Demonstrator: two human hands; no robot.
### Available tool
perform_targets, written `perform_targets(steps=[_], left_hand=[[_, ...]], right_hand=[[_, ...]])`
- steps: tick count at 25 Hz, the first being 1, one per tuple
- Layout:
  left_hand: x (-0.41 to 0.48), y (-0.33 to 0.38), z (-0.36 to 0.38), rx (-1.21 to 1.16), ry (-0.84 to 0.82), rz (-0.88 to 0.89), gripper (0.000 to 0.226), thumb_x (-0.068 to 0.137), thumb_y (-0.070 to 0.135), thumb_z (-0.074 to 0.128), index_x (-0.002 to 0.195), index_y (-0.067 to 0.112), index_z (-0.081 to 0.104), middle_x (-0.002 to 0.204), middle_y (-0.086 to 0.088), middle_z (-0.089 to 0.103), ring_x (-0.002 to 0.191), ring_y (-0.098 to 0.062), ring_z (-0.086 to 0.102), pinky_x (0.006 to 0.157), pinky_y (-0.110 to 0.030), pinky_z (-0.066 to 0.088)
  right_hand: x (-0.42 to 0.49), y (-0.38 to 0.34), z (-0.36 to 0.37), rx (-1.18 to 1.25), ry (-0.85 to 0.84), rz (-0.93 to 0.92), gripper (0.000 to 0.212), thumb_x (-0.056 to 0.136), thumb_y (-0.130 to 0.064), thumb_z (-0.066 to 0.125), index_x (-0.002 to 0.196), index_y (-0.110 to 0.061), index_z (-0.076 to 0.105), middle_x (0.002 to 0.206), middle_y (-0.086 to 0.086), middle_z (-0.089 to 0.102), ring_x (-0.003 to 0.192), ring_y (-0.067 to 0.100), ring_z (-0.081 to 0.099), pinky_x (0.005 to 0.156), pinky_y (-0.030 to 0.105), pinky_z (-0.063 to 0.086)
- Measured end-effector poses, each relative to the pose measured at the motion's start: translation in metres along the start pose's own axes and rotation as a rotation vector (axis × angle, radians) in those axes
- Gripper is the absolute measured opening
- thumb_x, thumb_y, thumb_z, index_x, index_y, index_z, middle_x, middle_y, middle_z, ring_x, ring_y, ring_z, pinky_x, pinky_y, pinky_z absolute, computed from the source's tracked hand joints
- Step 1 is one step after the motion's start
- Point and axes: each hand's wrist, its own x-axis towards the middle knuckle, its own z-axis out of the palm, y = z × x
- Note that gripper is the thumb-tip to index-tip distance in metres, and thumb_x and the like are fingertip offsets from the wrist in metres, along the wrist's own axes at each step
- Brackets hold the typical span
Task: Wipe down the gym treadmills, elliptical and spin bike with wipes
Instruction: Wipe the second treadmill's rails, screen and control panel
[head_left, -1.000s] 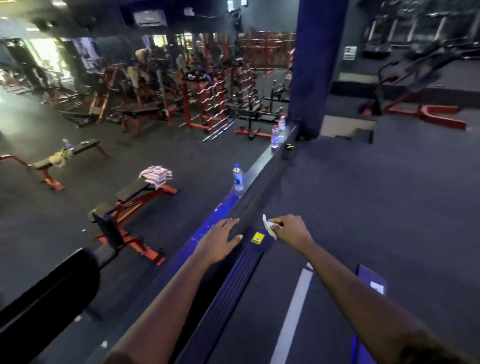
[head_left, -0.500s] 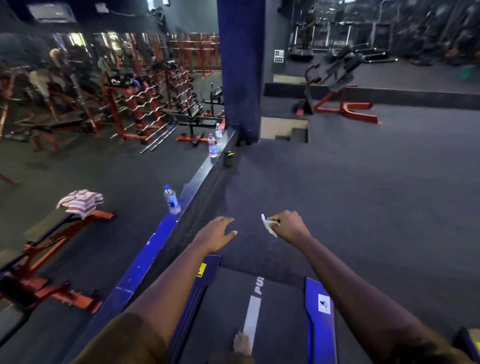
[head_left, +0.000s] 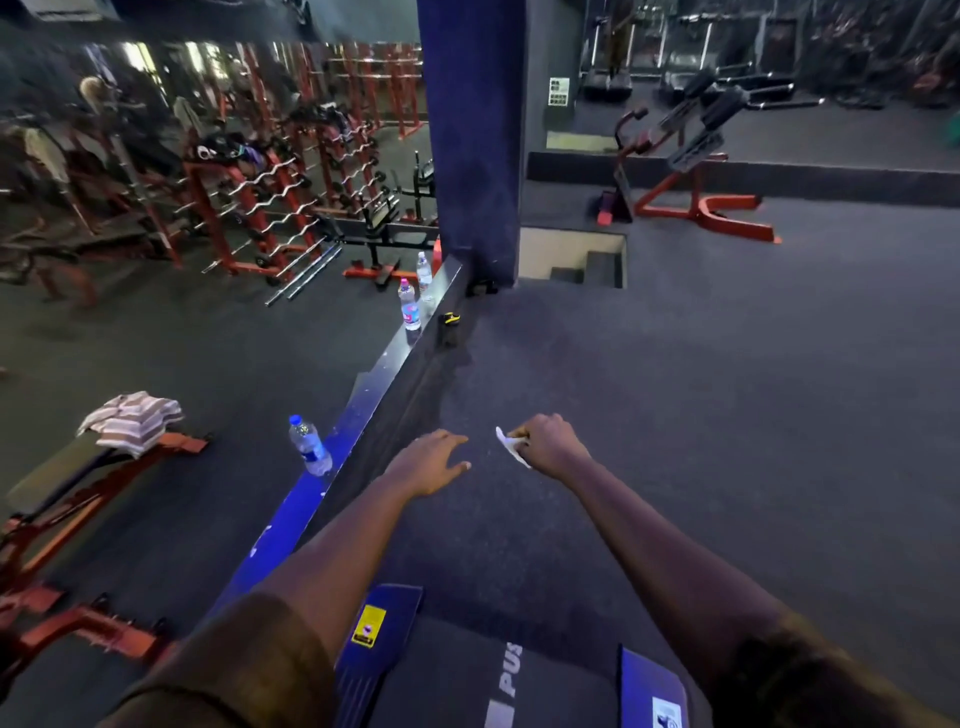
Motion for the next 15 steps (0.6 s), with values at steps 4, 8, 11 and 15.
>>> perform_targets(steps=[4,8,11,15], left_hand=[[0.055,-0.026,-0.009,0.006,-0.004,-0.057,0.053,0.097,0.035,0.051,0.144,0.014,0.038,0.146,-0.008,0.040,0.134,-0.022,0.039,0.108,-0.035,0.034],[0.116,-0.061,-0.002,-0.019,0.030,-0.125,0.054,0.097,0.035,0.051,0.144,0.012,0.038,0.146,-0.010,0.040,0.134,-0.023,0.040,0.110,-0.034,0.031],[0.177,-0.097,0.022,-0.031,0.047,-0.179,0.056,0.096,0.038,0.051,0.143,0.010,0.041,0.144,-0.011,0.044,0.133,-0.024,0.041,0.110,-0.033,0.030],[0.271,-0.146,0.053,0.009,0.038,-0.267,0.053,0.094,0.035,0.055,0.140,0.012,0.045,0.139,-0.011,0.049,0.129,-0.025,0.045,0.107,-0.035,0.034]], right_hand=[[0.075,-0.001,-0.002,0.004,0.010,-0.087,0.035,0.091,-0.030,0.050,0.064,-0.007,0.047,0.071,0.016,0.031,0.076,0.031,0.022,0.060,0.027,0.036],[0.150,0.003,0.014,0.011,-0.088,-0.118,0.032,0.089,-0.026,0.048,0.076,-0.009,0.072,0.080,0.028,0.053,0.078,0.046,0.049,0.064,0.028,0.044],[0.220,0.022,0.047,0.002,-0.139,-0.184,0.029,0.089,-0.022,0.049,0.090,-0.003,0.070,0.091,0.022,0.065,0.098,0.038,0.059,0.067,0.030,0.045],[0.317,0.060,0.101,-0.043,-0.202,-0.233,0.031,0.087,-0.021,0.048,0.086,0.003,0.067,0.075,0.021,0.055,0.074,0.035,0.049,0.061,0.027,0.037]])
